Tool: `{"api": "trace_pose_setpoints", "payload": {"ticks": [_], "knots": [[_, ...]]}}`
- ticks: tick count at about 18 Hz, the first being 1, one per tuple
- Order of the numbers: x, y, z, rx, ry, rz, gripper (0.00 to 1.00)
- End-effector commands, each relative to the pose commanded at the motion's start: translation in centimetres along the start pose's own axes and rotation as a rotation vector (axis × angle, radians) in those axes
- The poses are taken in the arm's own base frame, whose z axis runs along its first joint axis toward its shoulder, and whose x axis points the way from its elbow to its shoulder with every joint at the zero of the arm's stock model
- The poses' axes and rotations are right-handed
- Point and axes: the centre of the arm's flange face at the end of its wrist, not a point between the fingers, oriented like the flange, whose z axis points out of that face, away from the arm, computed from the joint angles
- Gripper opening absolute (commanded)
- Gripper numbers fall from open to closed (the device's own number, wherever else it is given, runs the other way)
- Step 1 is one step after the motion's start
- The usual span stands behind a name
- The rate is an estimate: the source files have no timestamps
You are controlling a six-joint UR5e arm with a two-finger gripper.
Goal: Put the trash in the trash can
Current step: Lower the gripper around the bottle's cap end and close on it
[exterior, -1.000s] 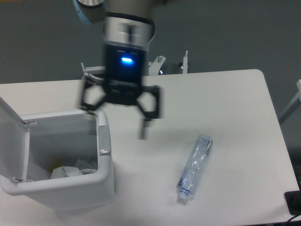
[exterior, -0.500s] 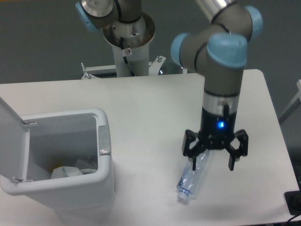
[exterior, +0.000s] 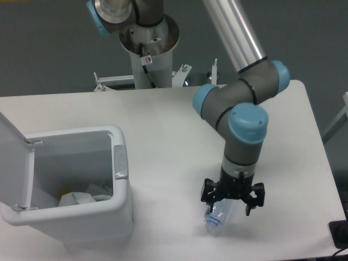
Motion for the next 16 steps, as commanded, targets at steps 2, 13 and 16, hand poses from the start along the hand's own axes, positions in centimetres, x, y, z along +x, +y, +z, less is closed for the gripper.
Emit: {"api": "trace_pose_setpoints", "payload": {"ticks": [2, 13, 16], "knots": [[0.3, 0.2, 0.2, -0.005, 0.002, 0.027, 1.00], [0.7, 1.5, 3.2, -0.043, 0.031, 0.257, 1.00], [0.7, 1.6, 3.5, -0.045, 0.033, 0.257, 1.00]]}}
